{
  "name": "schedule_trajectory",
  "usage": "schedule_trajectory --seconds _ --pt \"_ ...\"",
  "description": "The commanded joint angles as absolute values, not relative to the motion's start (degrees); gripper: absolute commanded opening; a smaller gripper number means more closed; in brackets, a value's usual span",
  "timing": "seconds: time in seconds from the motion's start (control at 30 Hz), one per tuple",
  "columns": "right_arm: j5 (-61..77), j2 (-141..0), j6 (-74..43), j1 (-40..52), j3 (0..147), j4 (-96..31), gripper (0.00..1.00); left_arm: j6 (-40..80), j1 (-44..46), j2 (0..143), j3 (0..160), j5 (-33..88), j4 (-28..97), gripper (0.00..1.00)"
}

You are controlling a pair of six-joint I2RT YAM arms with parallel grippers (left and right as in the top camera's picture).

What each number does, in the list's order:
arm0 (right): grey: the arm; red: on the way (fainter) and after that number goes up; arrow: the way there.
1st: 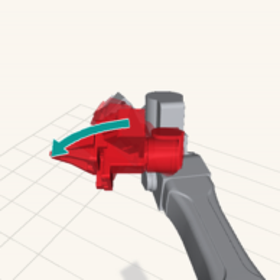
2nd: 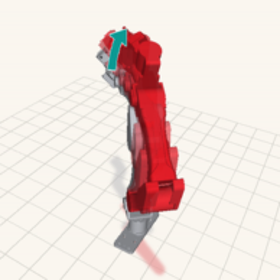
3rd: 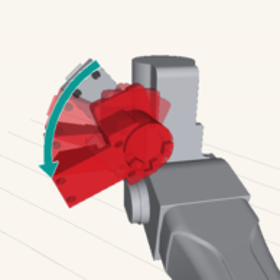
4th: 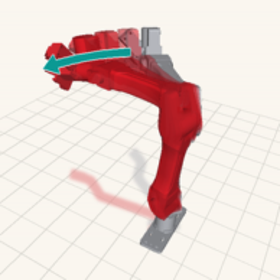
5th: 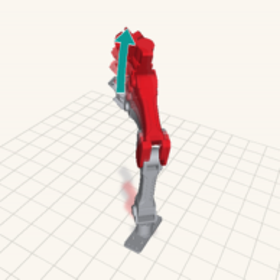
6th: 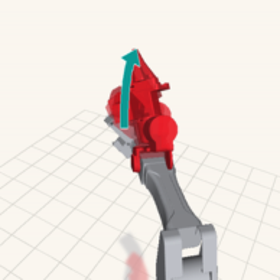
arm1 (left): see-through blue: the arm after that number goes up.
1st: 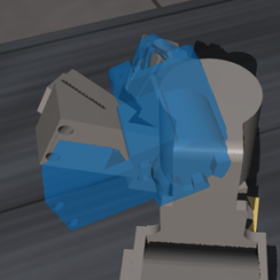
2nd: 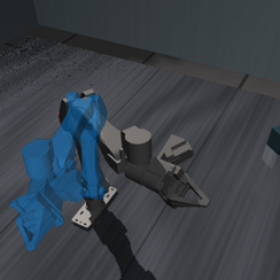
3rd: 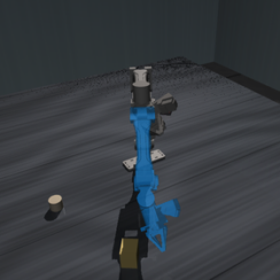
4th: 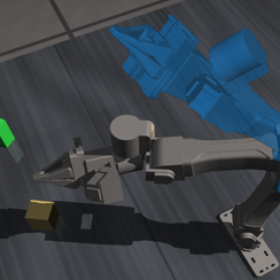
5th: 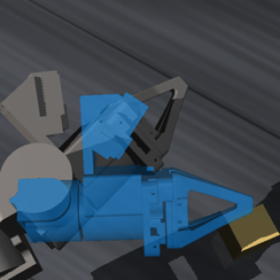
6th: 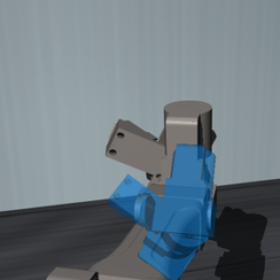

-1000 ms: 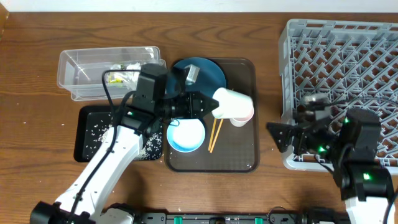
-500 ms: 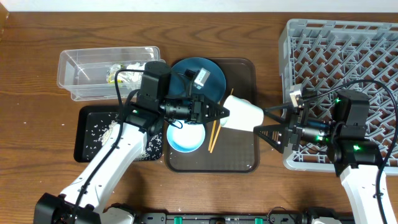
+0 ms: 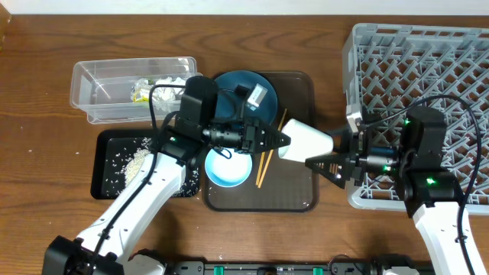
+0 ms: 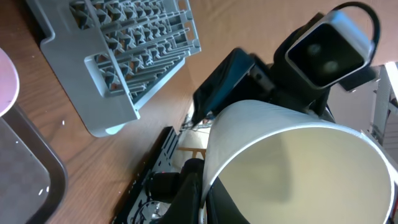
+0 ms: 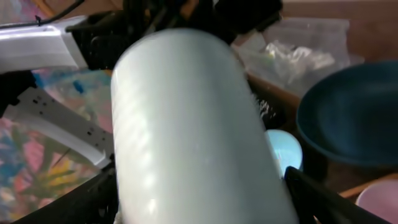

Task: Sort waste into correct bins and load items into the dishwasher rack
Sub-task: 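Hand the white cup from the left gripper to the right gripper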

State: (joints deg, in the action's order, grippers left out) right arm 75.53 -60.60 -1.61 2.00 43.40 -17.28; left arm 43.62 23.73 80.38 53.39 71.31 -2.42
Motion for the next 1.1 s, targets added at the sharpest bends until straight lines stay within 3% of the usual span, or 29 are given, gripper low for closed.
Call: schedule_trajectory --seconds 0.0,0.23,0.63,0.93,0.97,1.07 --pt "76.97 -60.64 -6.13 2.70 44.14 -14.33 0.81 44.07 23.94 80.71 54.24 71.09 -2.72 0.06" --pt "76.97 -60.64 -7.75 2.70 44.14 -12.25 0.75 44.07 23.92 80.71 54.24 70.74 -2.76 0.06" --pt "76.95 -60.64 -7.88 2.70 44.14 -13.06 0.78 45.78 23.92 80.71 54.24 69.82 -5.06 0.06" --pt "76.42 -60.64 -7.86 2.70 44.12 -13.08 0.58 45.71 23.92 80.71 54.24 69.80 -5.08 0.06" --pt "76.29 -60.64 -7.88 2.70 44.12 -13.08 0.57 45.30 23.92 80.71 54.24 69.78 -5.06 0.08" --pt "74.76 -60.64 -7.88 2.70 44.14 -13.69 0.58 38.85 23.92 80.71 54.24 69.78 -4.34 0.30"
